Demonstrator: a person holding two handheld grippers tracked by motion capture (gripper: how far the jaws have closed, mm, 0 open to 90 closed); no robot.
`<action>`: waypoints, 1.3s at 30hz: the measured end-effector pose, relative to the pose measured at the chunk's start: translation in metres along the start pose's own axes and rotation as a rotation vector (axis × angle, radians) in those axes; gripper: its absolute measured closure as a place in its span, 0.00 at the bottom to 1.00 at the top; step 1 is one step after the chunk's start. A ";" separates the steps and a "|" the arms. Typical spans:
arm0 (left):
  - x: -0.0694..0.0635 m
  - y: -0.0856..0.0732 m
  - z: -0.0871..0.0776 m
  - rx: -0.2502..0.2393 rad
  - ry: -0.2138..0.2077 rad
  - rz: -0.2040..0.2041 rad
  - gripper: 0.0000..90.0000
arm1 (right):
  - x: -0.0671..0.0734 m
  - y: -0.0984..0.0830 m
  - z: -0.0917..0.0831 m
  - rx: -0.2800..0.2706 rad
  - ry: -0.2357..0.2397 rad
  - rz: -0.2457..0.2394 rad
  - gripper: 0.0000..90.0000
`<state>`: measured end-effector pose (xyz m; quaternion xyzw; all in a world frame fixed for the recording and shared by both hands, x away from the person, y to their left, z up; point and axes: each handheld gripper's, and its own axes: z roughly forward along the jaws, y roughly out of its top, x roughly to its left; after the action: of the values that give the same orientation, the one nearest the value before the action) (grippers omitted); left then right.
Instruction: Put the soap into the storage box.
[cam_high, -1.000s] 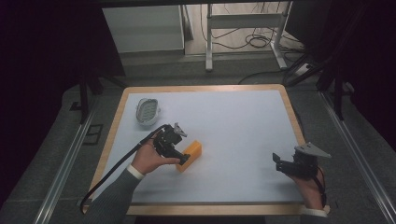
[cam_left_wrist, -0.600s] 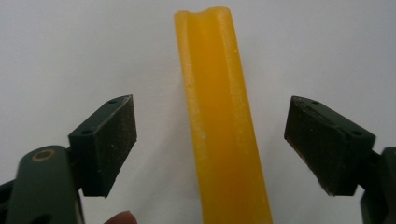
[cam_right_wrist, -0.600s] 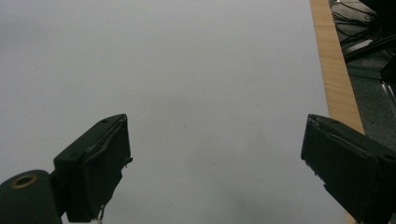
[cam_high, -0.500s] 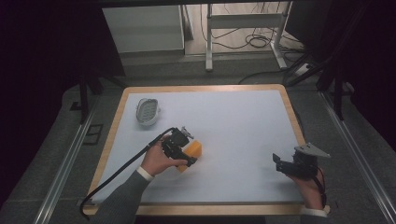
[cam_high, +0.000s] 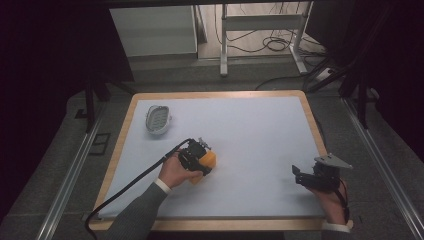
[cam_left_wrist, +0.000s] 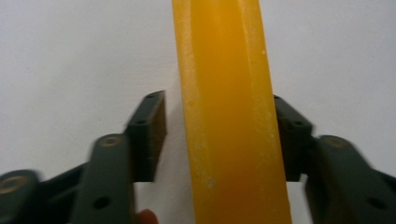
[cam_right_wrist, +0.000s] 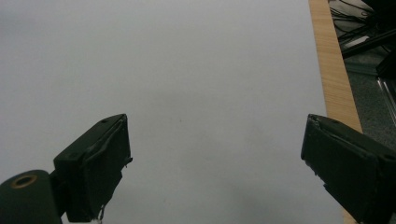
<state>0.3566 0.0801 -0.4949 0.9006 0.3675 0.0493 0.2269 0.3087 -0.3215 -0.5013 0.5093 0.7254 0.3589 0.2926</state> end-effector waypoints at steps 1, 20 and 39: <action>0.000 0.000 0.000 0.002 -0.012 0.003 0.58 | 0.000 0.000 0.000 0.001 -0.001 0.002 0.09; 0.007 0.000 -0.014 -0.032 -0.040 0.020 0.68 | -0.001 0.000 -0.002 -0.015 -0.011 -0.006 0.09; 0.025 0.000 -0.048 -0.122 0.003 -0.021 0.68 | -0.001 -0.001 -0.002 -0.010 -0.012 -0.009 0.09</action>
<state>0.3629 0.1153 -0.4539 0.8810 0.3737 0.0707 0.2812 0.3072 -0.3234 -0.5010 0.5067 0.7243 0.3579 0.3010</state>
